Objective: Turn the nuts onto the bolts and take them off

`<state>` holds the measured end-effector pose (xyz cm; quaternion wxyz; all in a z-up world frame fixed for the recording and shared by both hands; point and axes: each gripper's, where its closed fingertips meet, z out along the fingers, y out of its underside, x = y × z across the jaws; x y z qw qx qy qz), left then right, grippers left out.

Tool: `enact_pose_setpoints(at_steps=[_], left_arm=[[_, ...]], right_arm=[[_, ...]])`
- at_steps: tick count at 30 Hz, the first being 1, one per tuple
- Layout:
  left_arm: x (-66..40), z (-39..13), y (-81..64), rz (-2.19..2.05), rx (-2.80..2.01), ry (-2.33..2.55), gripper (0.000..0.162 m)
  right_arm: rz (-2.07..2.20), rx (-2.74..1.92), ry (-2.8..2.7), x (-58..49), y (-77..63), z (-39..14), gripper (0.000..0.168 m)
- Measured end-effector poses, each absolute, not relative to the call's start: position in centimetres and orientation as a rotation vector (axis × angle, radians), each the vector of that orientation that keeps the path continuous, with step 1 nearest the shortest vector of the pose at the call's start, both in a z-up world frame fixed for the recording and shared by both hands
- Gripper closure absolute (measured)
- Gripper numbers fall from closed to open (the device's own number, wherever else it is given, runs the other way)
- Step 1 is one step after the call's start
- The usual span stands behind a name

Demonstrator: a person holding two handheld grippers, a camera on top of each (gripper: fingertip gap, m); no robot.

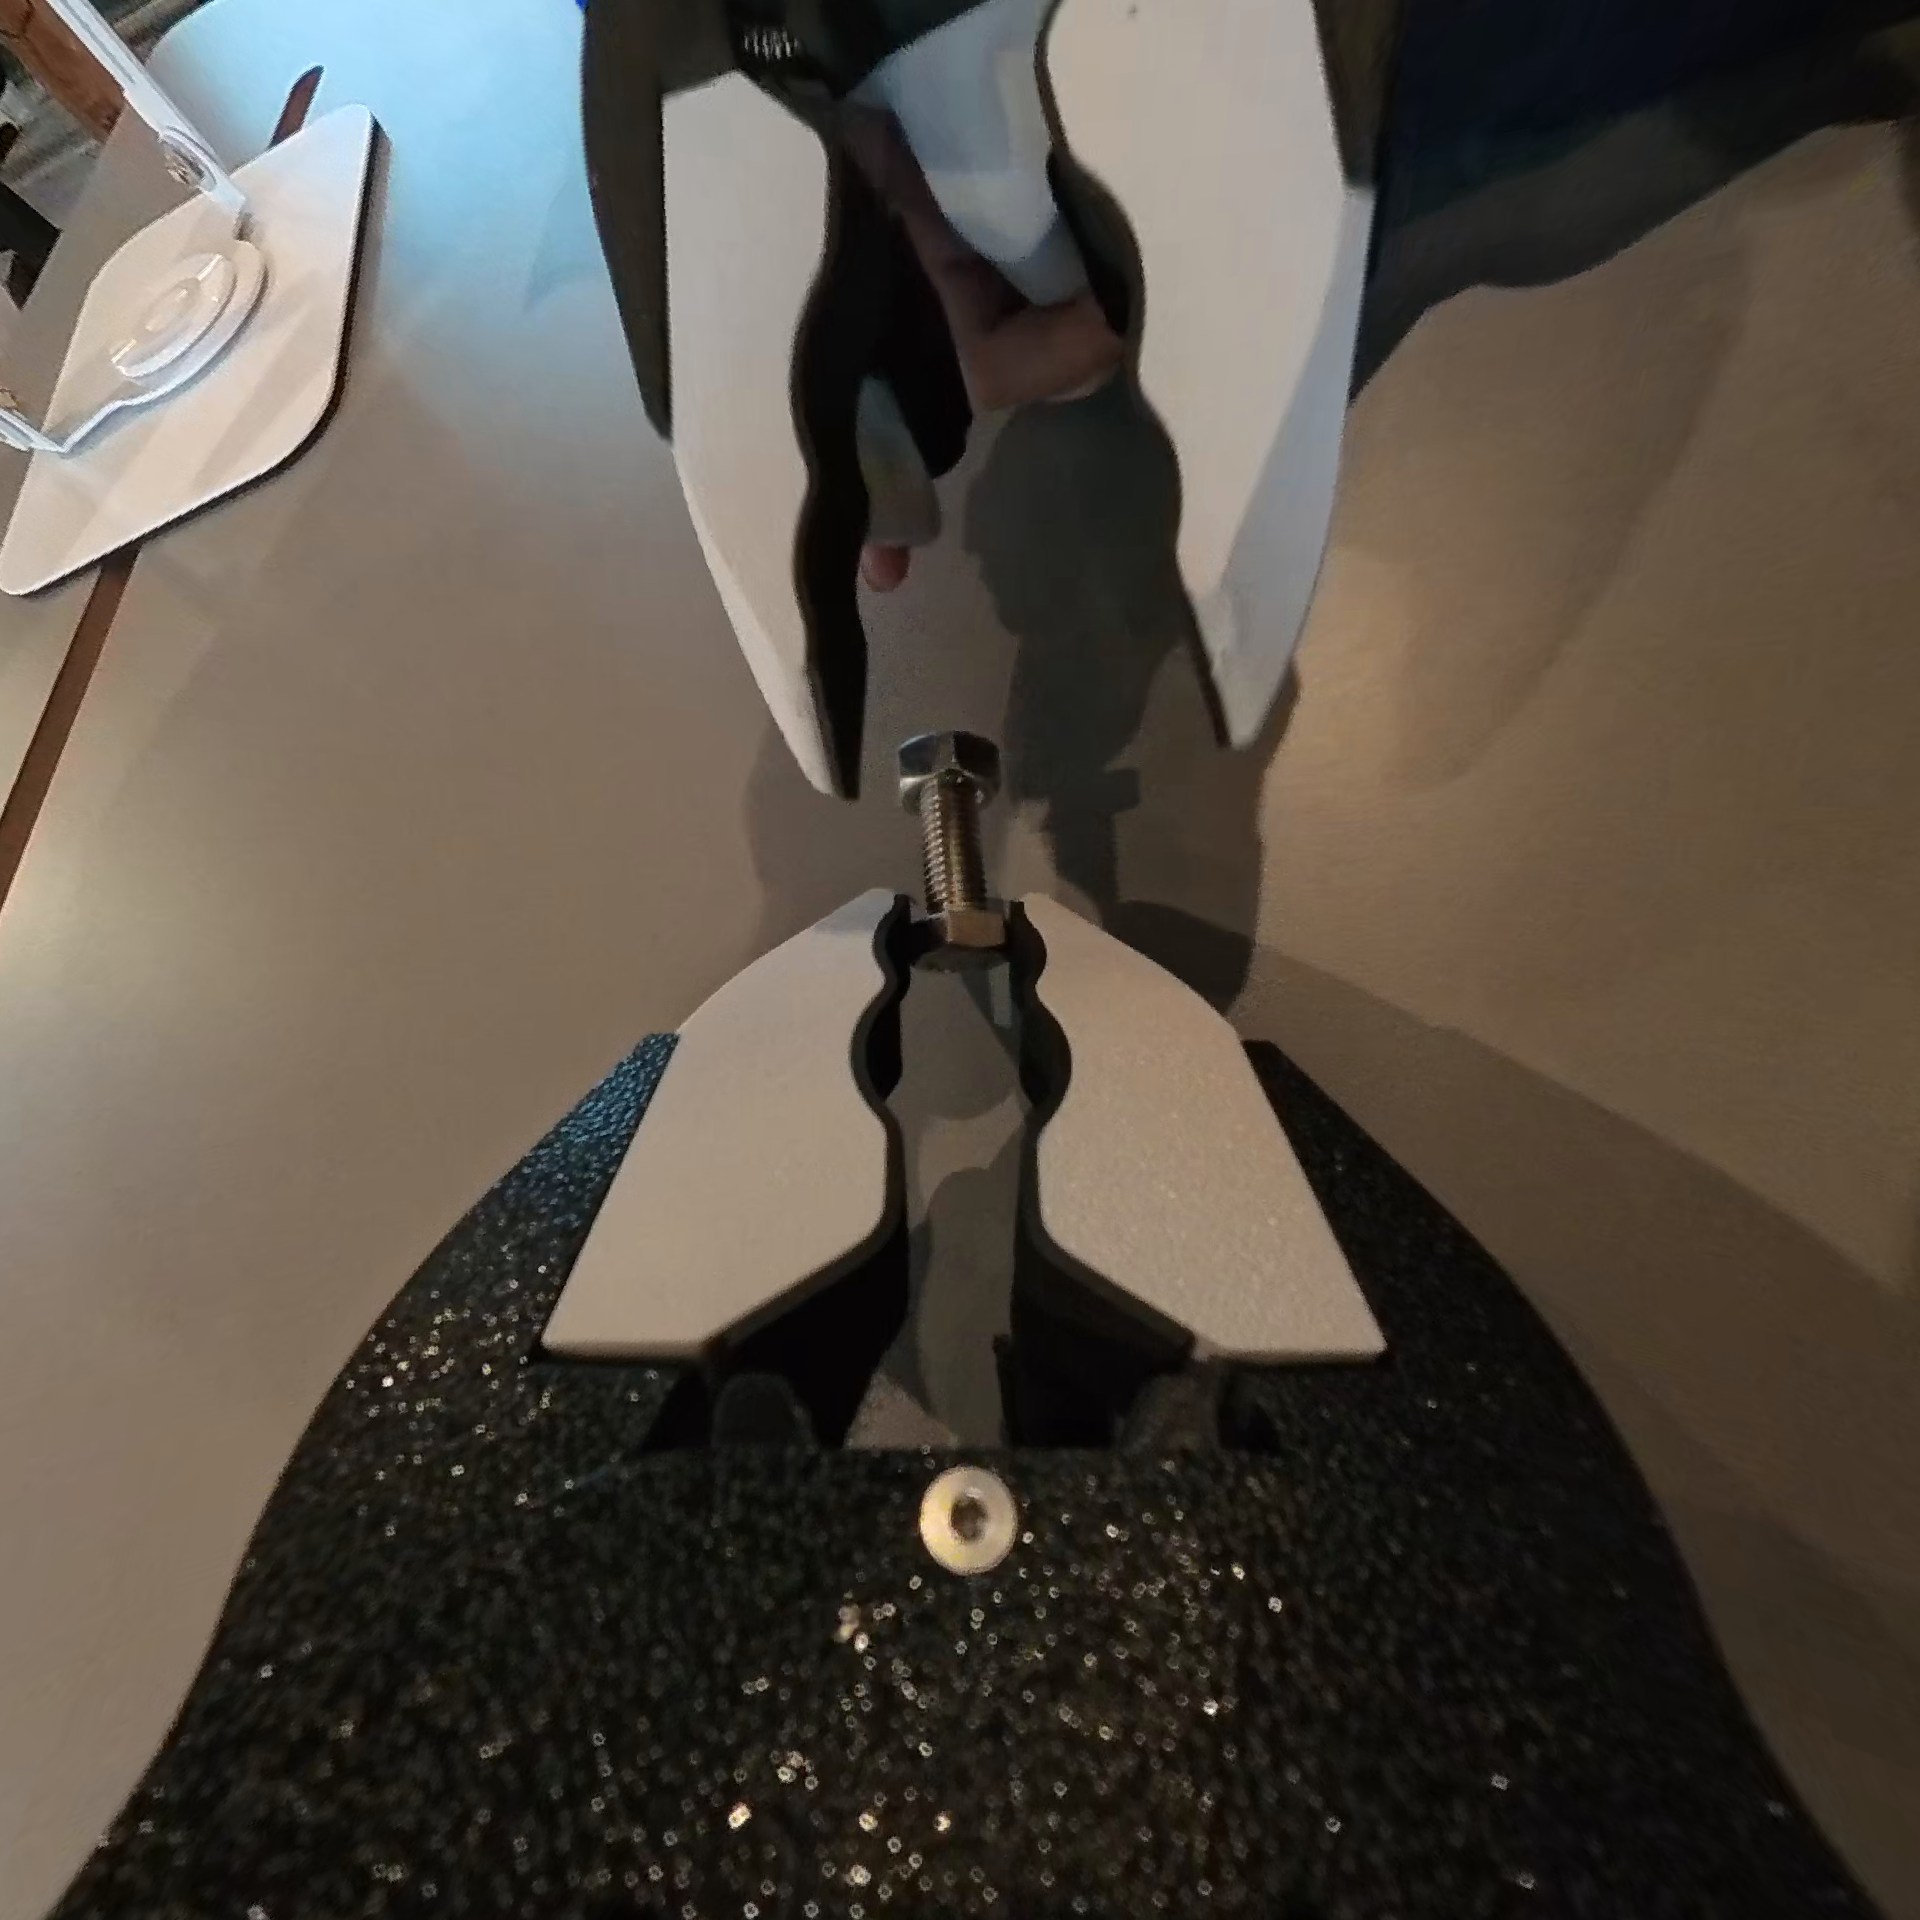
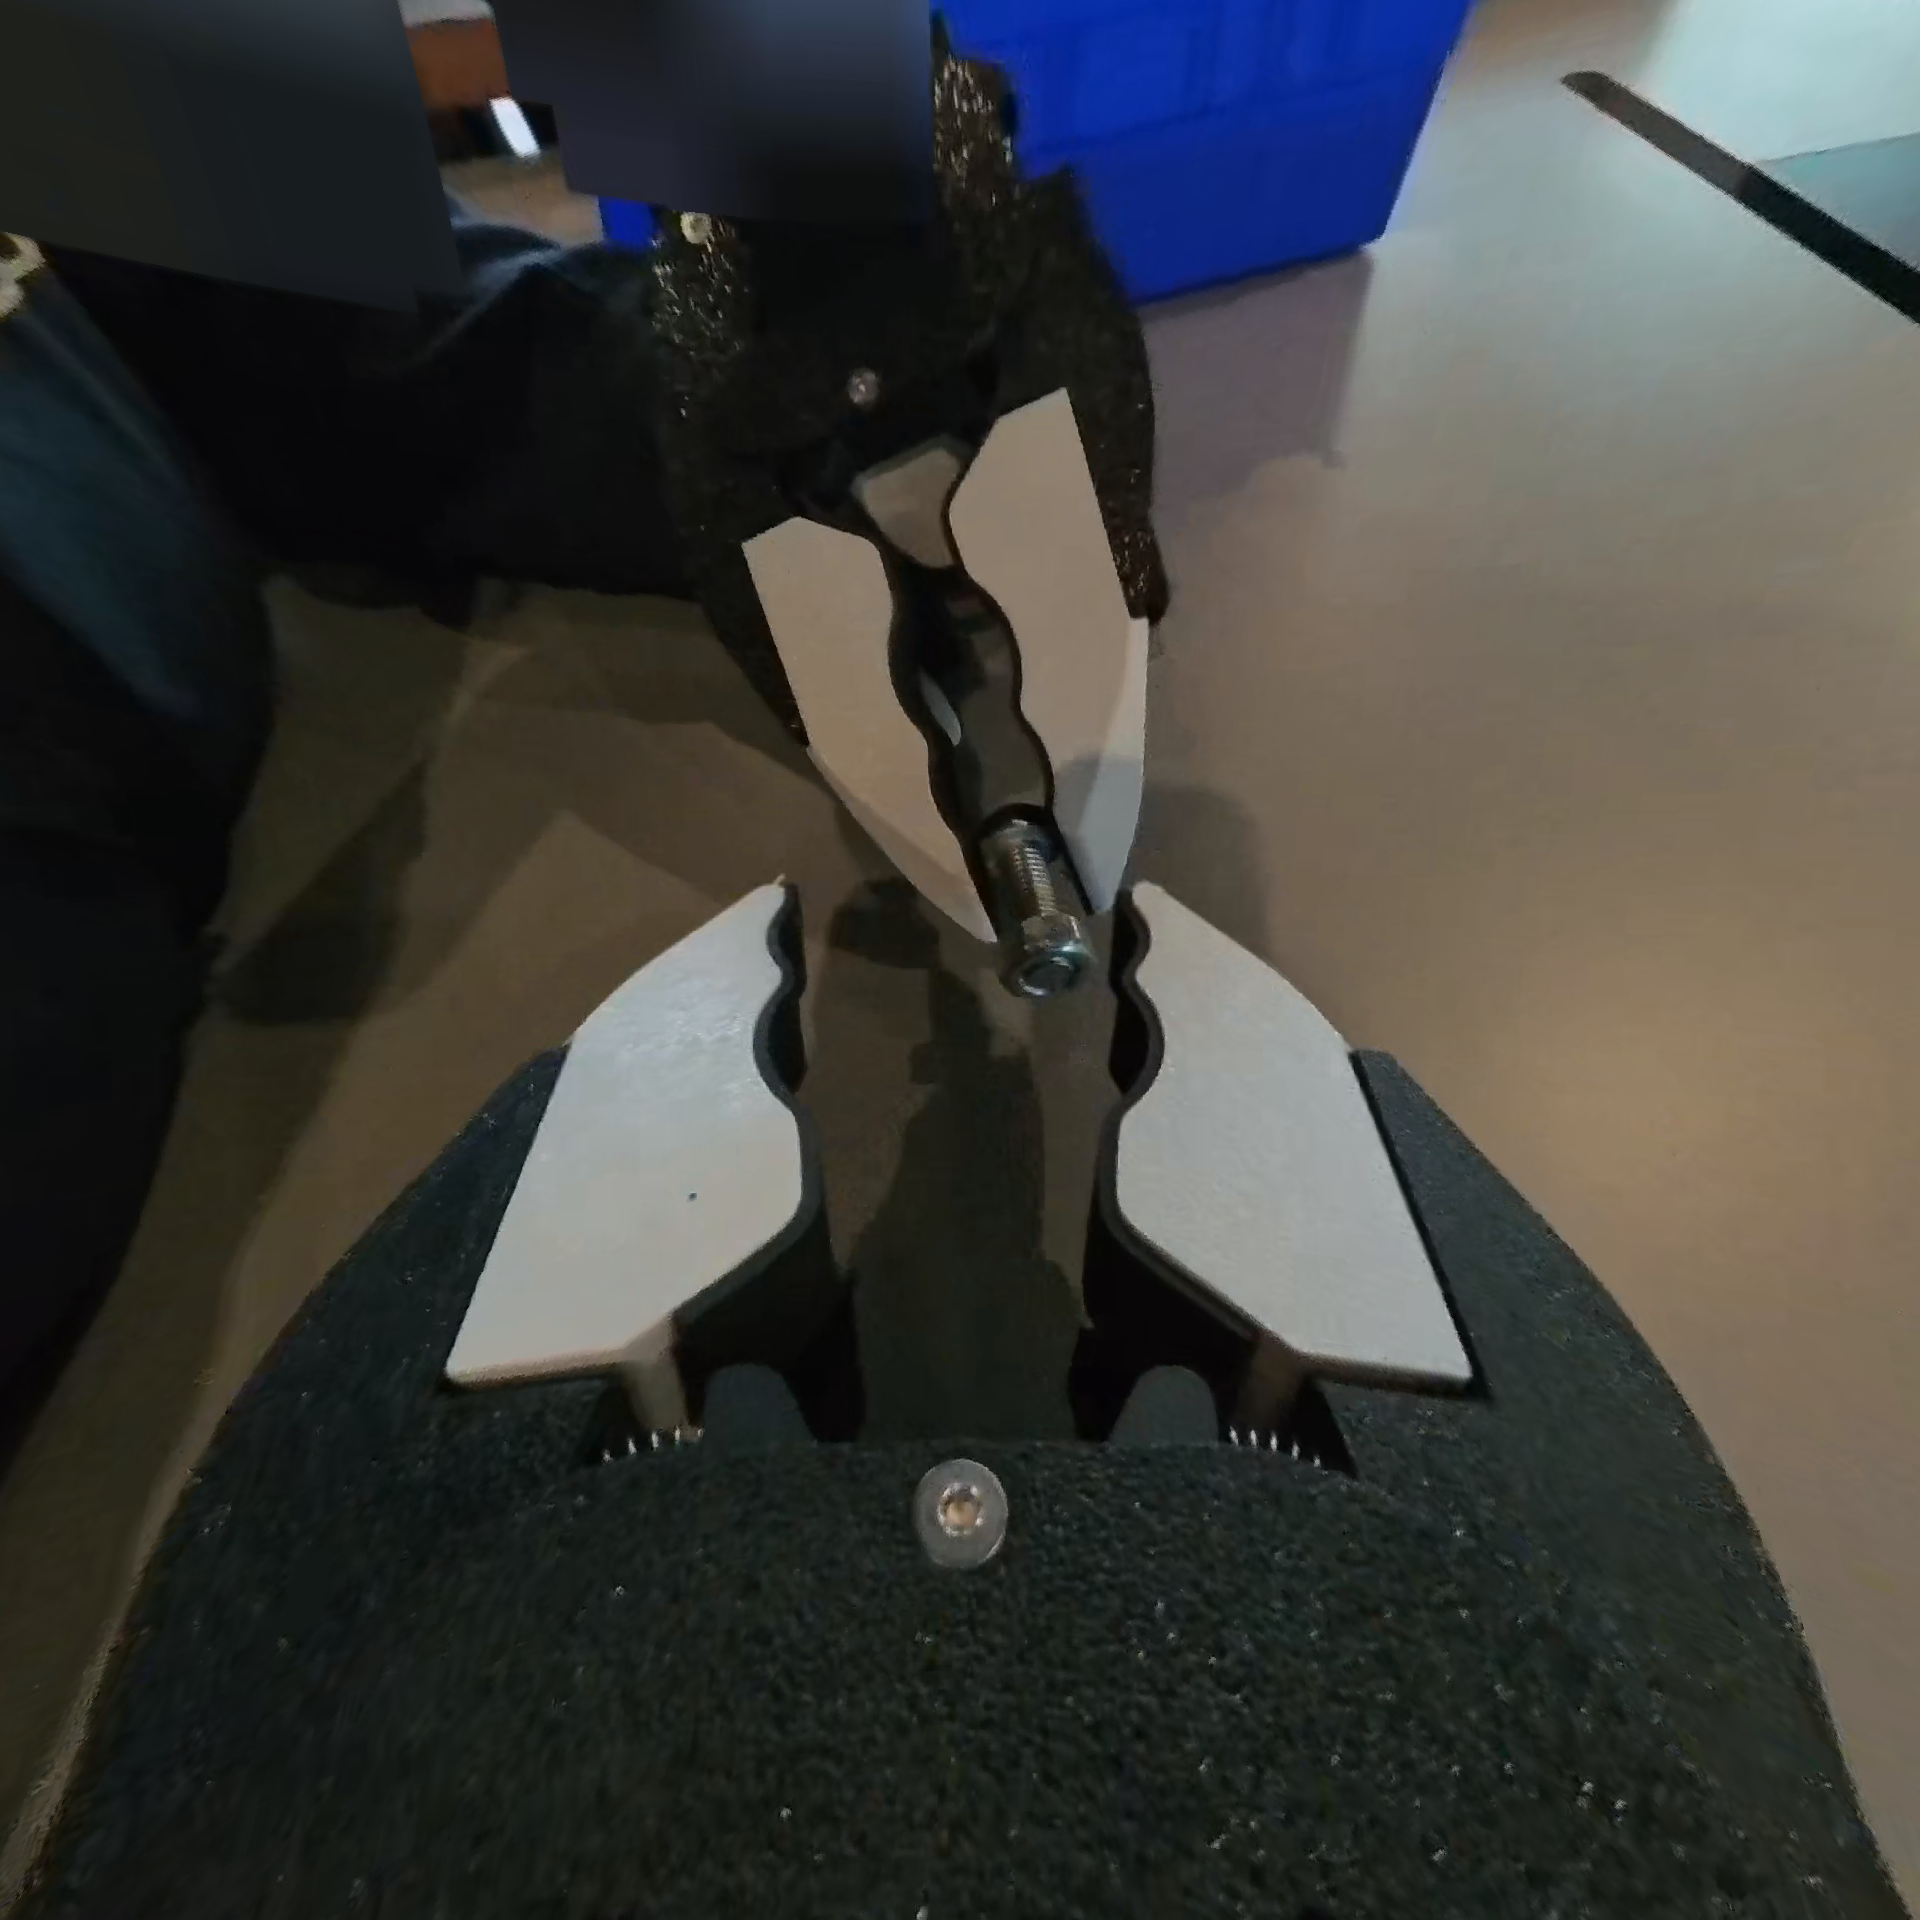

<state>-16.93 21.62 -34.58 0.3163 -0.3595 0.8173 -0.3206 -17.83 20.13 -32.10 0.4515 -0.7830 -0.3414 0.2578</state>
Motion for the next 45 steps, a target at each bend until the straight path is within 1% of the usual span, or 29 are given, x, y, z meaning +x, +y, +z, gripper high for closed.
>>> enact_pose_setpoints(at_steps=[3, 6, 8, 13, 18, 24, 28, 29, 31, 34, 40, 45], left_arm=[[-16.9, -34.6, 21.6, -0.844, -0.946, 2.152, 0.145], [-17.0, -34.6, 21.6, -0.845, -0.942, 2.154, 0.145], [-17.0, -34.6, 21.6, -0.846, -0.949, 2.154, 0.145], [-17.0, -34.6, 21.6, -0.846, -0.949, 2.153, 0.145], [-17.0, -34.6, 21.6, -0.845, -0.946, 2.152, 0.145], [-17.0, -34.6, 21.6, -0.845, -0.946, 2.153, 0.145], [-17.0, -34.6, 21.5, -0.849, -0.946, 2.159, 0.145], [-17.0, -34.6, 21.6, -0.849, -0.948, 2.158, 0.145], [-17.0, -34.6, 21.5, -0.849, -0.949, 2.158, 0.145], [-17.0, -34.6, 21.5, -0.847, -0.946, 2.157, 0.145], [-17.0, -34.6, 21.5, -0.848, -0.946, 2.157, 0.145], [-17.0, -34.6, 21.5, -0.848, -0.945, 2.157, 0.145]], right_arm=[[0.6, -1.972, -0.883, -18.0, 20.0, -32.8, 0.113], [0.629, -1.936, -0.898, -18.2, 19.7, -32.4, 0.114], [0.752, -1.866, -0.929, -18.8, 18.6, -31.4, 0.129], [0.772, -1.894, -0.81, -17.8, 19.5, -31.2, 0.11], [0.661, -2.014, -0.84, -17.8, 19.9, -33.0, 0.103], [0.669, -2.074, -0.864, -18.1, 19.6, -33.9, 0.104], [0.703, -1.972, -0.867, -18.5, 19.6, -32.5, 0.104], [0.728, -1.915, -0.888, -18.9, 19.3, -31.9, 0.108], [0.723, -1.847, -0.88, -18.9, 19.3, -31.0, 0.11], [0.671, -1.935, -0.827, -17.7, 19.9, -31.9, 0.106], [0.676, -2.108, -0.839, -17.5, 19.6, -34.2, 0.108], [0.72, -2.051, -0.834, -18.1, 19.5, -33.4, 0.107]])
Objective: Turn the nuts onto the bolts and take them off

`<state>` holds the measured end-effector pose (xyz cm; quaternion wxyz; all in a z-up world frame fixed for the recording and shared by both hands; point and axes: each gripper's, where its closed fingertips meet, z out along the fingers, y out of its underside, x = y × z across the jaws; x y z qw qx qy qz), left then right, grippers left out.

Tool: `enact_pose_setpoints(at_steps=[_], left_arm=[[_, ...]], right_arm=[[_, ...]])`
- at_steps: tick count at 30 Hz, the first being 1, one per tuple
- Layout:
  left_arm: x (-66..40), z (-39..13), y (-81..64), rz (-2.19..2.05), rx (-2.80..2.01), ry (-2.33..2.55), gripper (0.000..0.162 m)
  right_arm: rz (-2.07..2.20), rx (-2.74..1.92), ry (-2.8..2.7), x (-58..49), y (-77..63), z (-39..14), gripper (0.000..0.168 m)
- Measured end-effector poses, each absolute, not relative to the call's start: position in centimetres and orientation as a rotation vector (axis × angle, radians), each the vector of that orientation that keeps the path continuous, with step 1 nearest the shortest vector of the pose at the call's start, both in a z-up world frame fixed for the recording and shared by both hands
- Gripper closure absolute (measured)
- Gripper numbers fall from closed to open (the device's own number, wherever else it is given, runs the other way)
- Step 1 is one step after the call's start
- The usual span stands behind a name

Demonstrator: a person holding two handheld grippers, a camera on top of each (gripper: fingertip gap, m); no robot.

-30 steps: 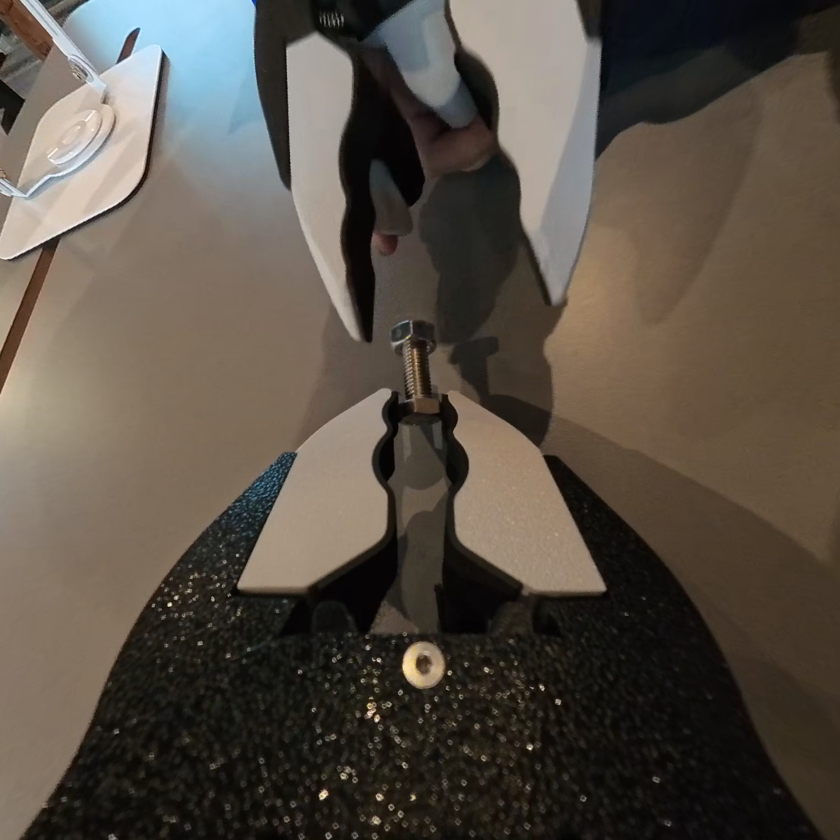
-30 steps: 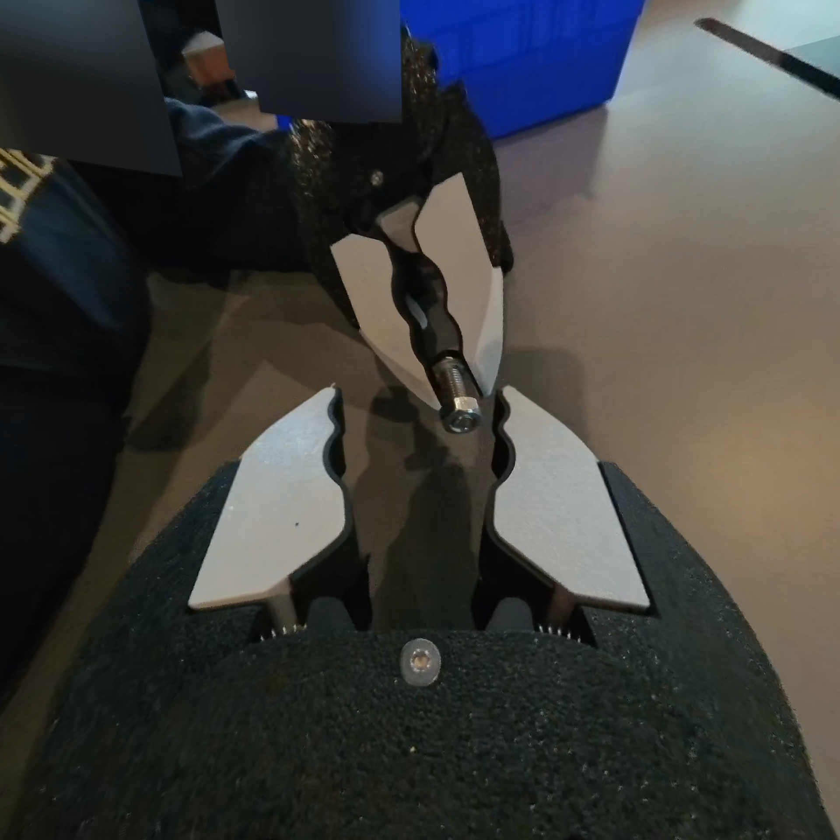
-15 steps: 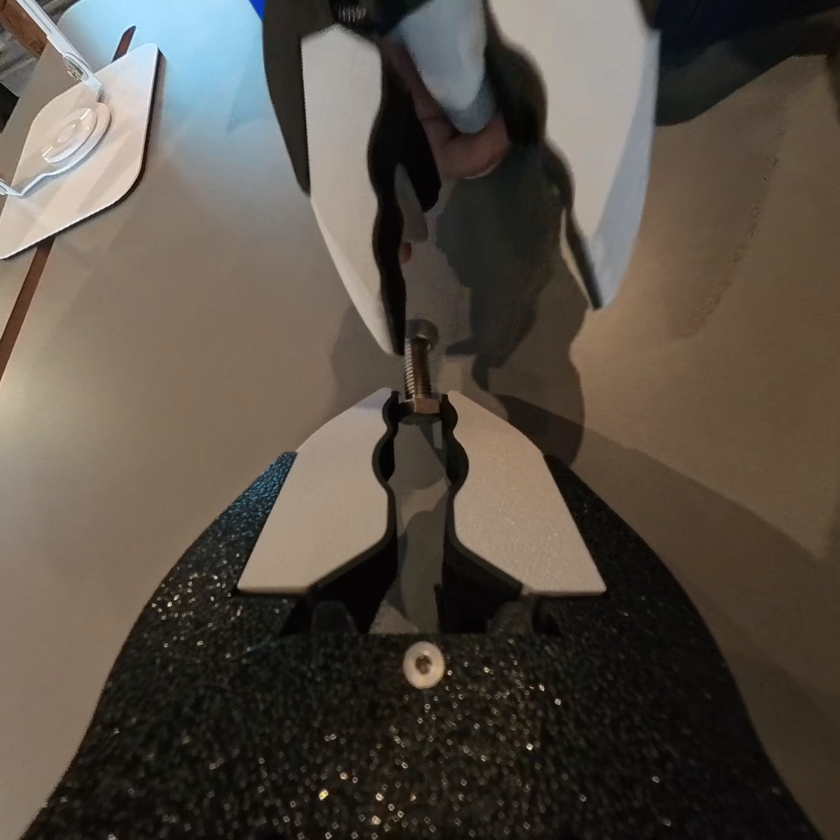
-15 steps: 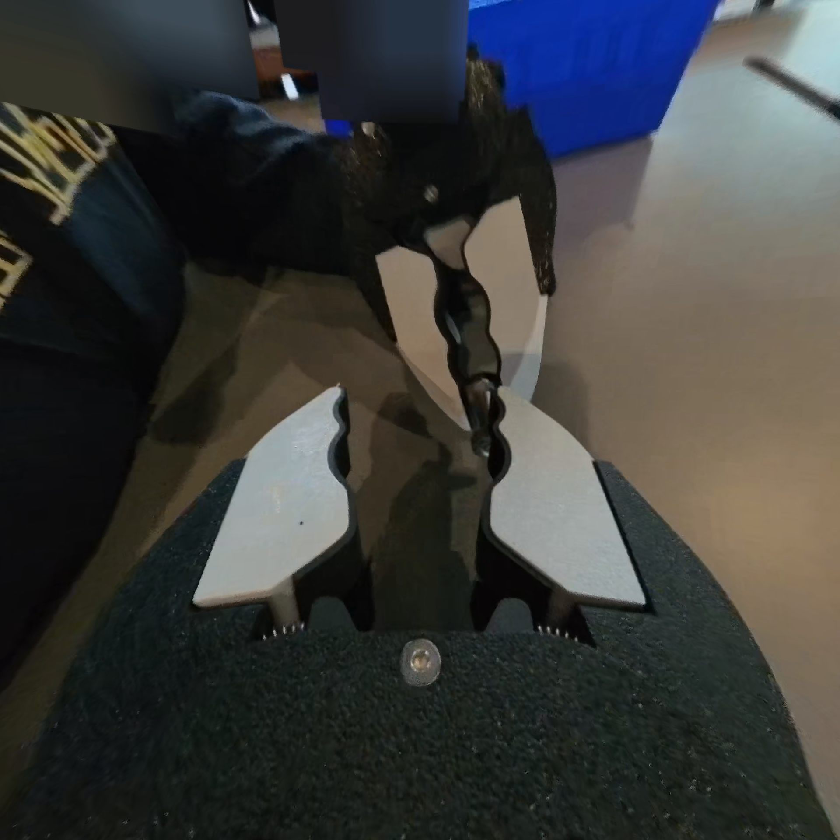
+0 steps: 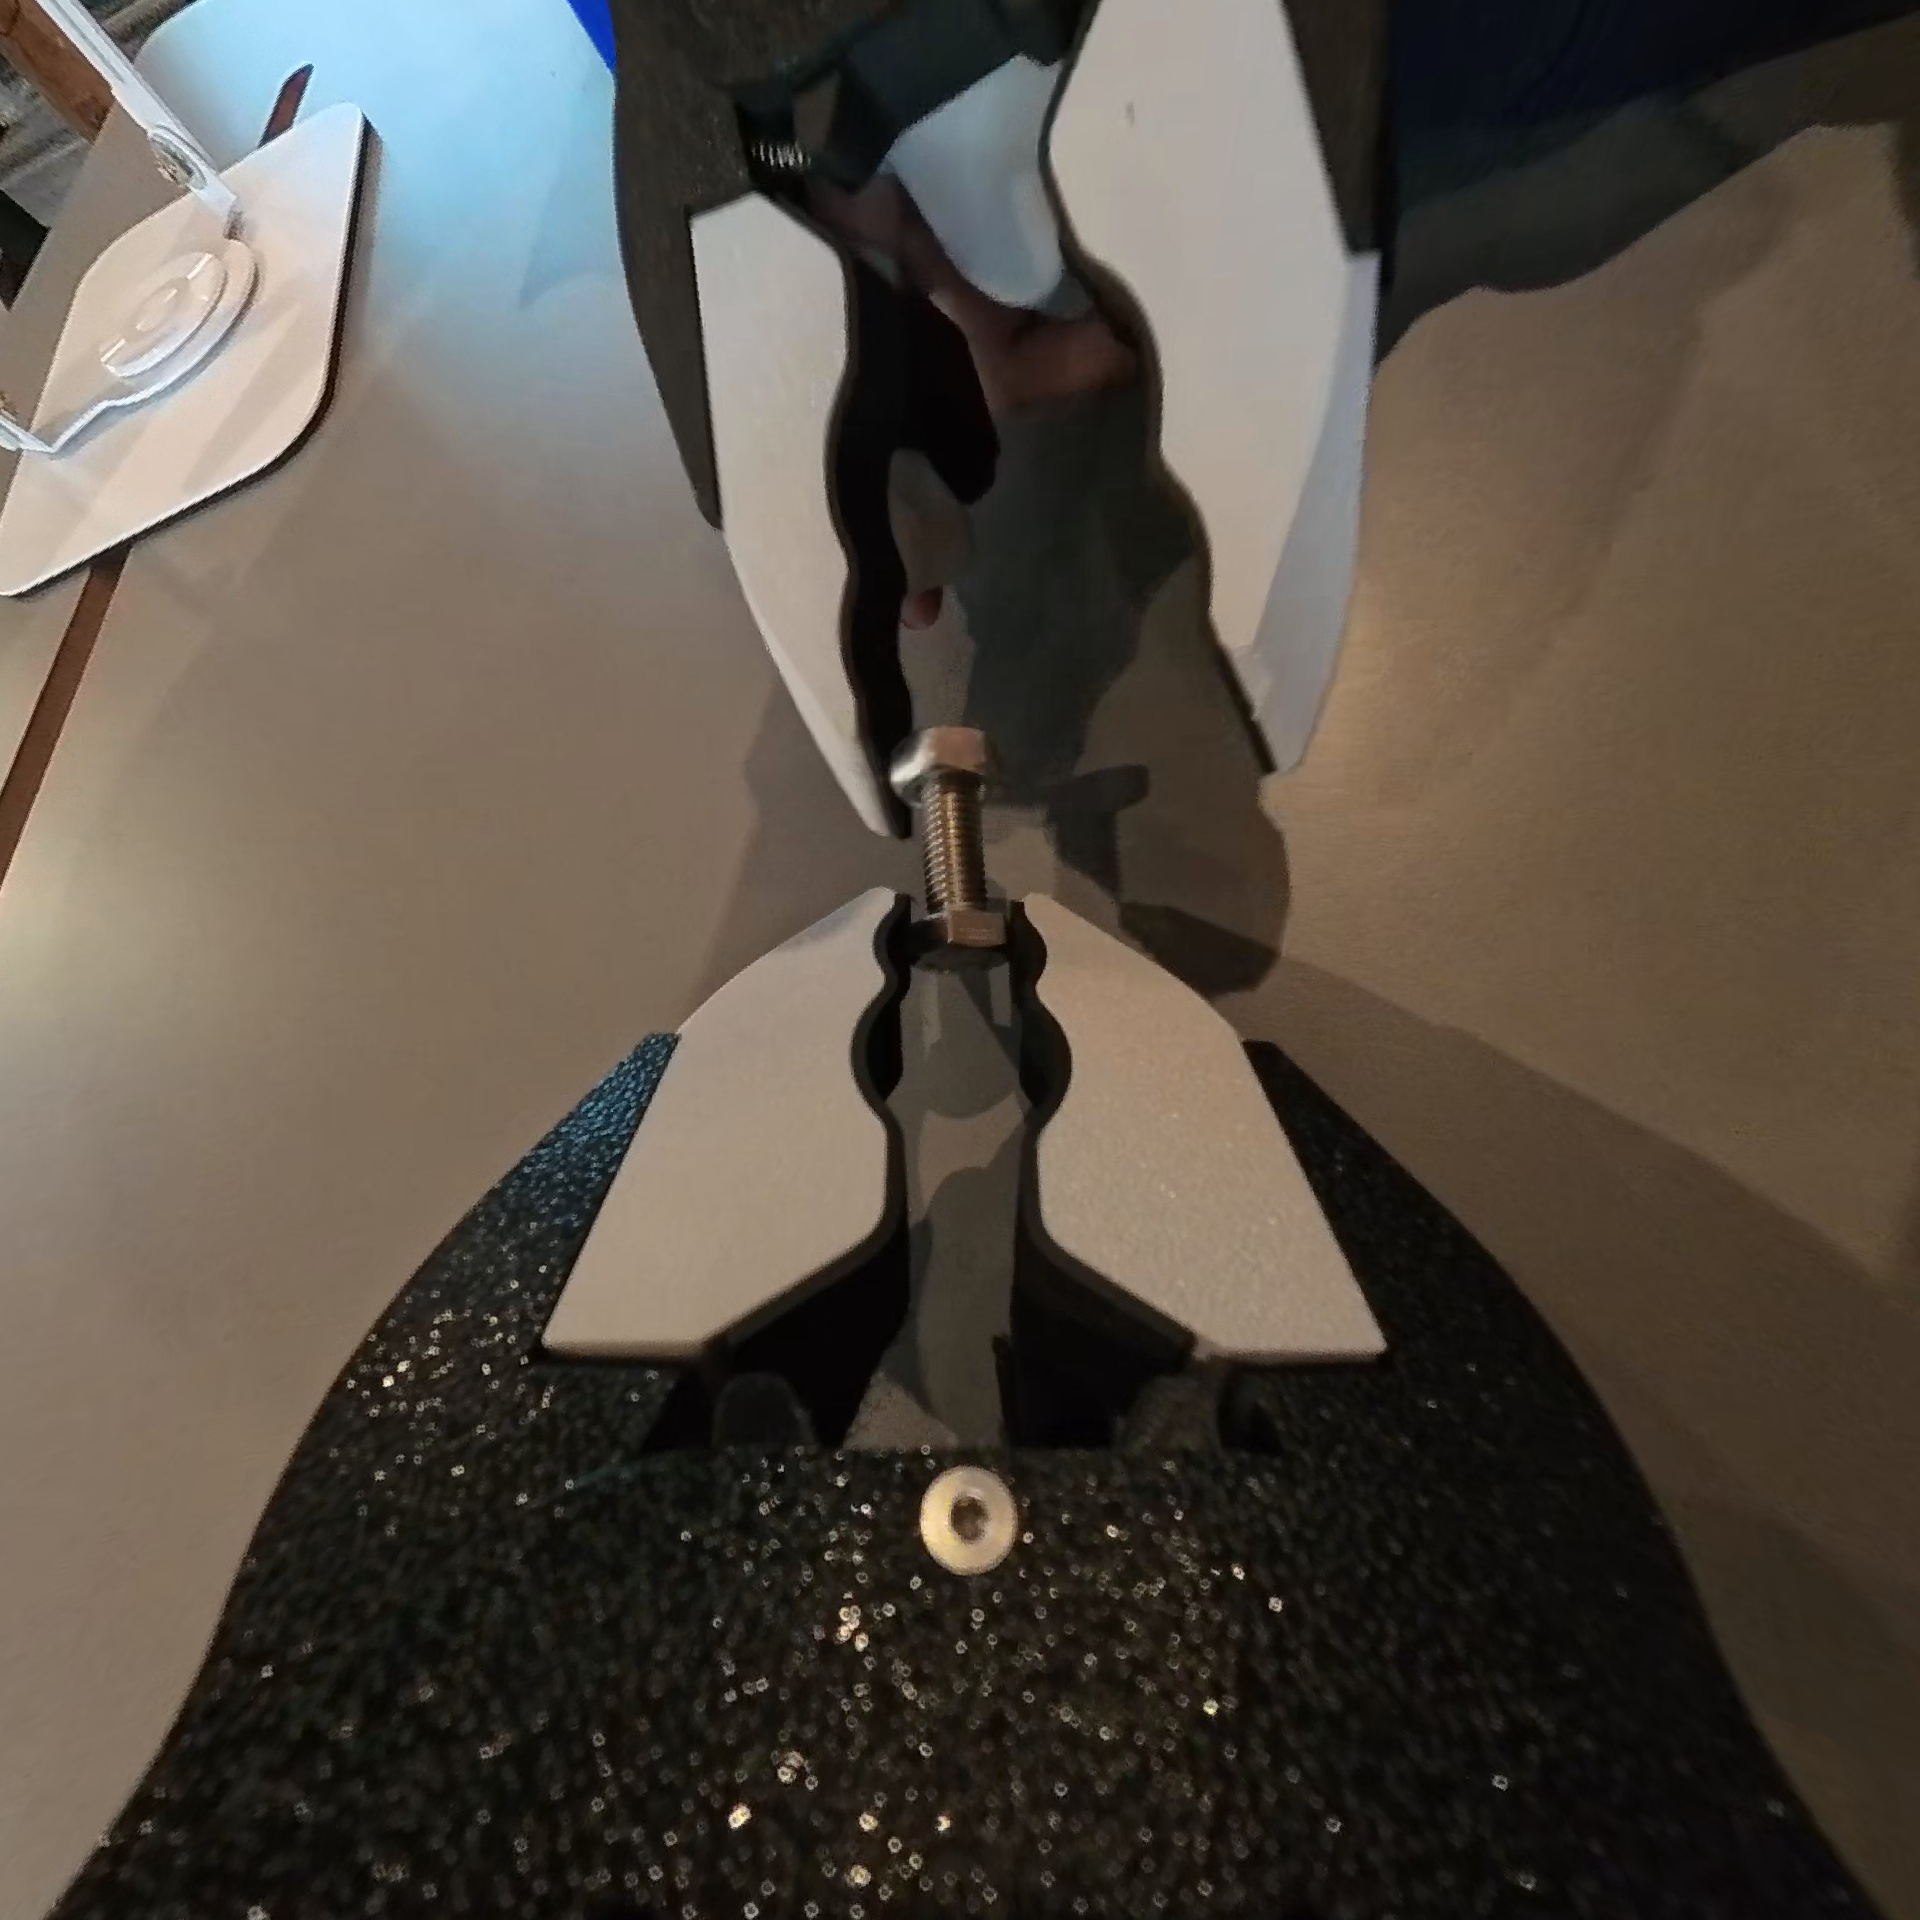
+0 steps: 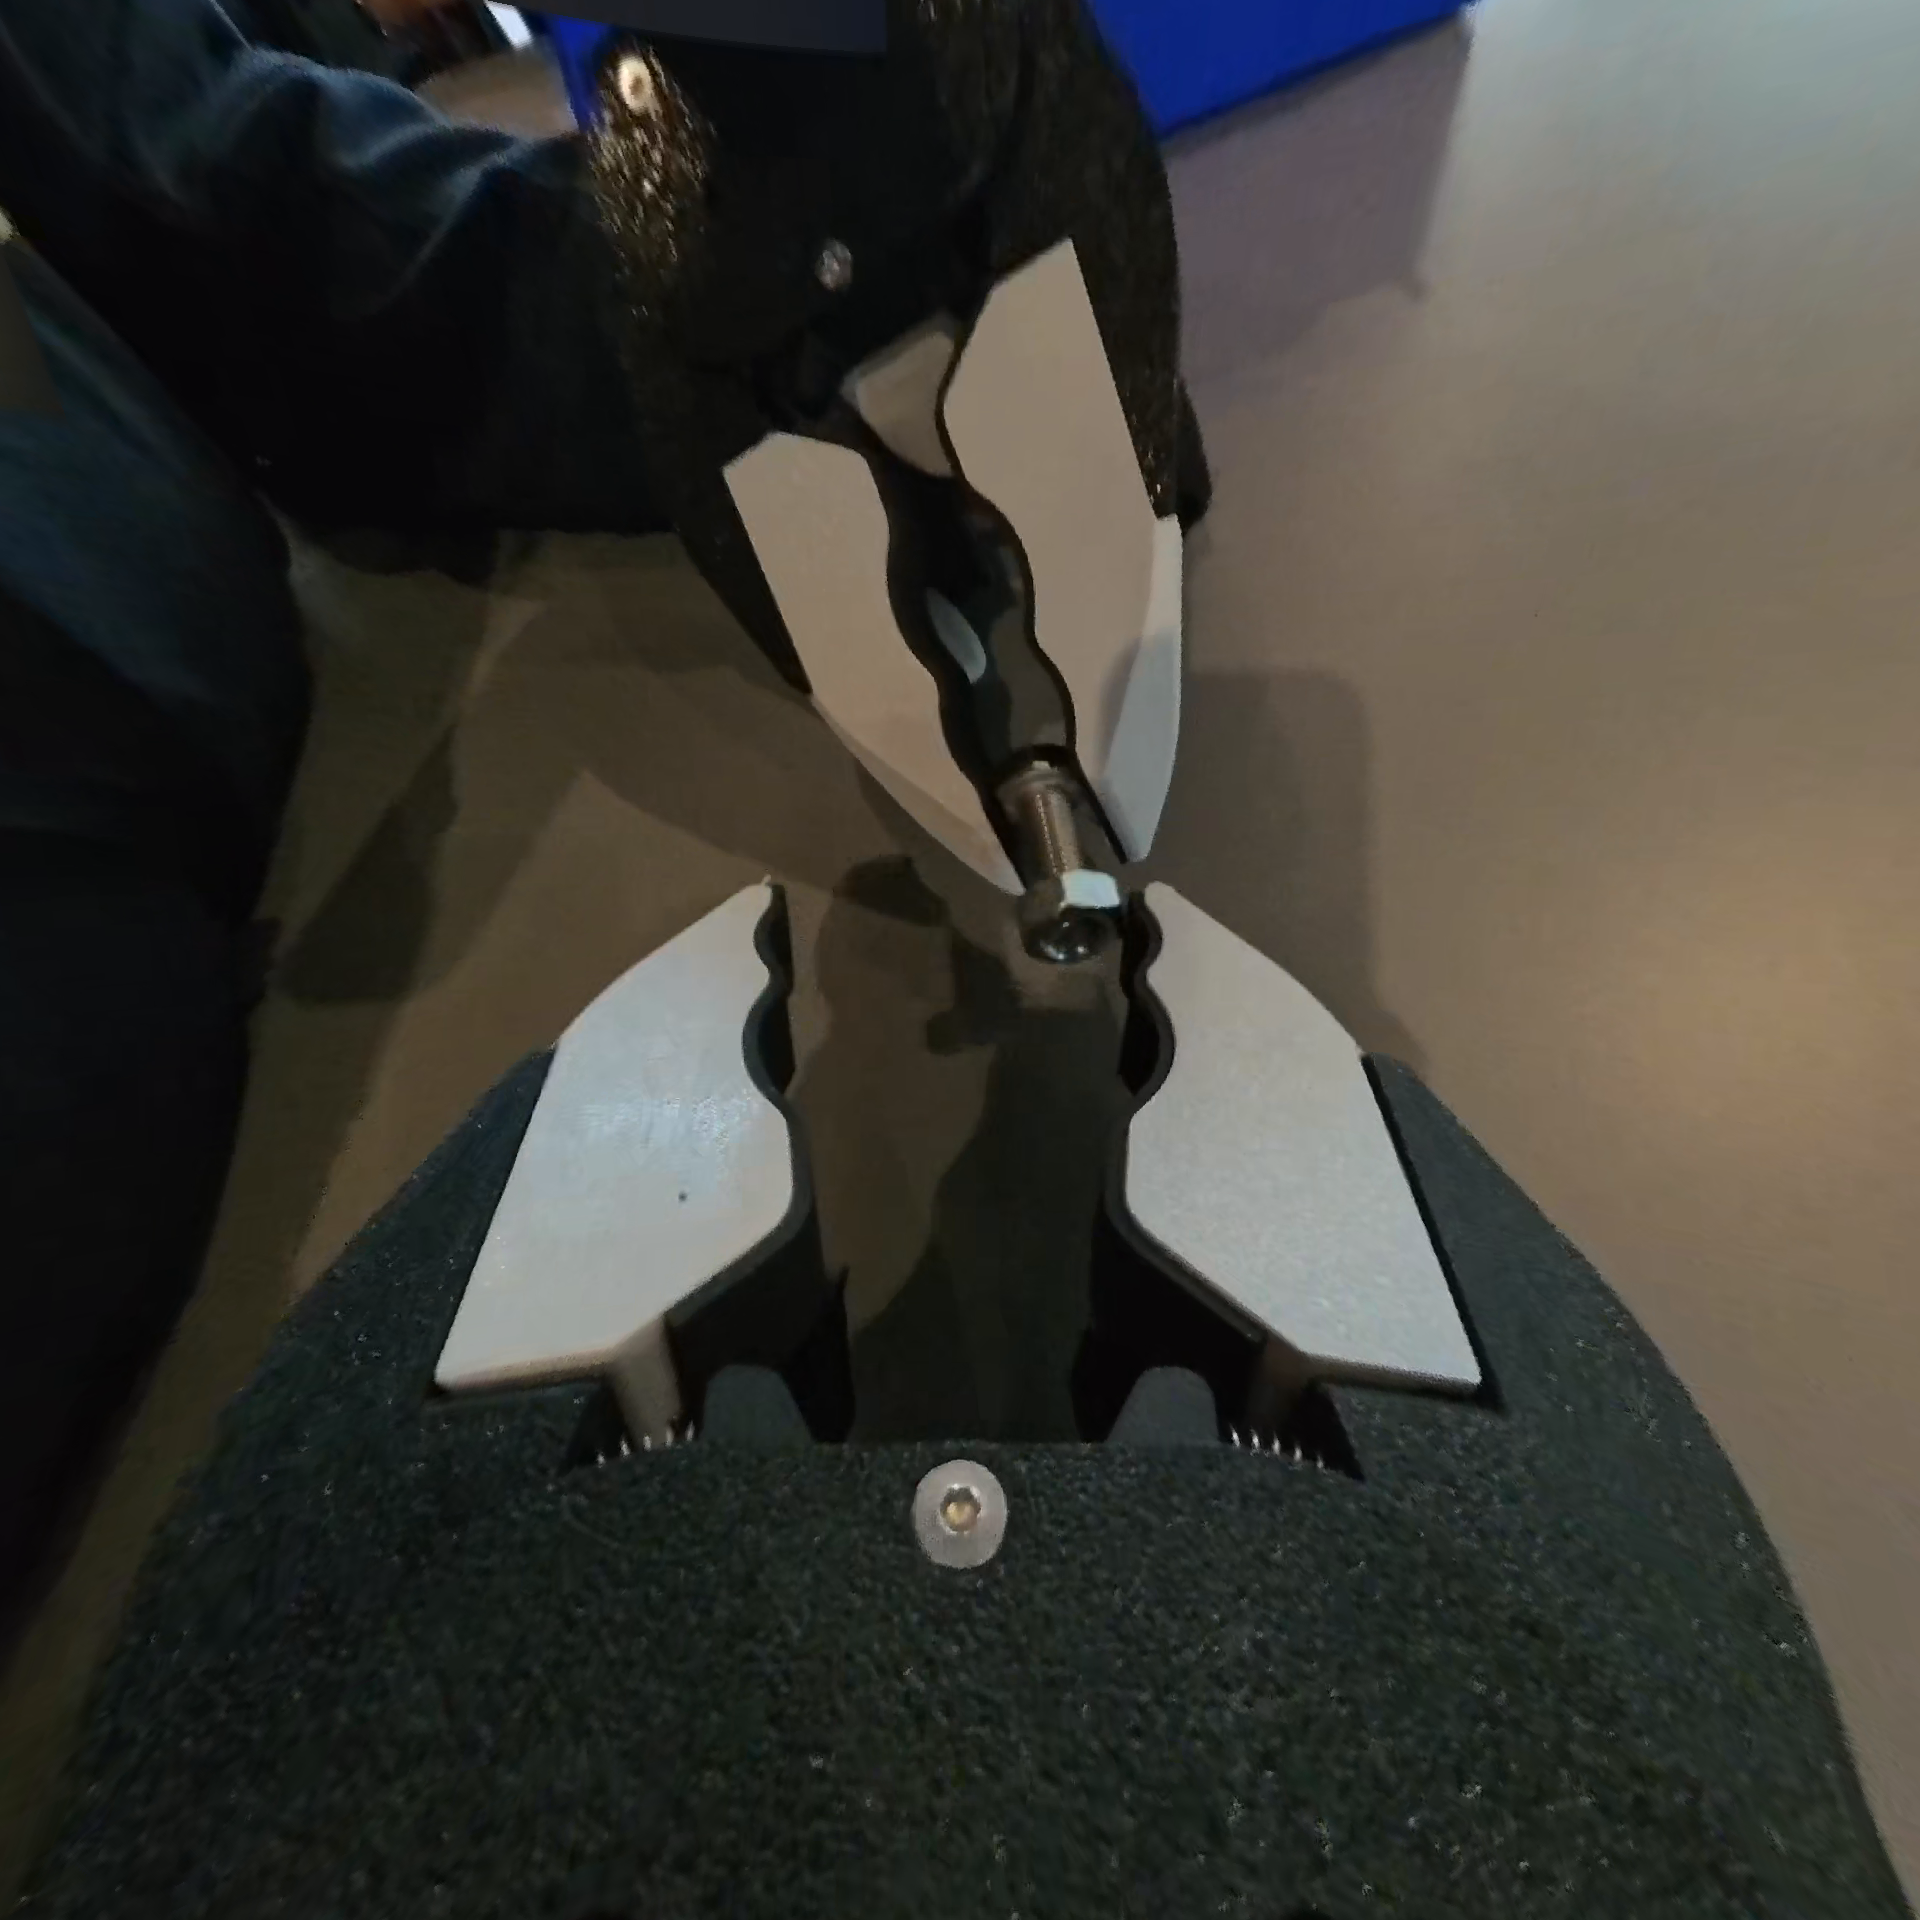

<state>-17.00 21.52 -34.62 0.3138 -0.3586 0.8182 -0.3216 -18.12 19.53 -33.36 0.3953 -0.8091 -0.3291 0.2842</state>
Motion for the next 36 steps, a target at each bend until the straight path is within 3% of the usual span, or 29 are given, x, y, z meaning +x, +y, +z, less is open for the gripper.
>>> enact_pose_setpoints(at_steps=[6, 12, 20, 24, 36], left_arm=[[-17.0, -34.6, 21.5, -0.847, -0.946, 2.157, 0.145], [-17.0, -34.6, 21.5, -0.847, -0.945, 2.156, 0.145], [-17.0, -34.6, 21.5, -0.848, -0.944, 2.157, 0.145], [-17.0, -34.6, 21.5, -0.848, -0.947, 2.157, 0.145], [-17.0, -34.6, 21.5, -0.847, -0.943, 2.157, 0.145]], right_arm=[[0.705, -1.866, -0.835, -18.3, 19.7, -31.1, 0.114], [0.639, -2.088, -0.822, -17.0, 19.9, -33.9, 0.108], [0.662, -2.01, -0.869, -18.1, 19.6, -33.1, 0.108], [0.707, -1.838, -0.883, -18.5, 19.2, -30.9, 0.121], [0.643, -1.954, -0.887, -17.9, 19.6, -32.5, 0.114]])
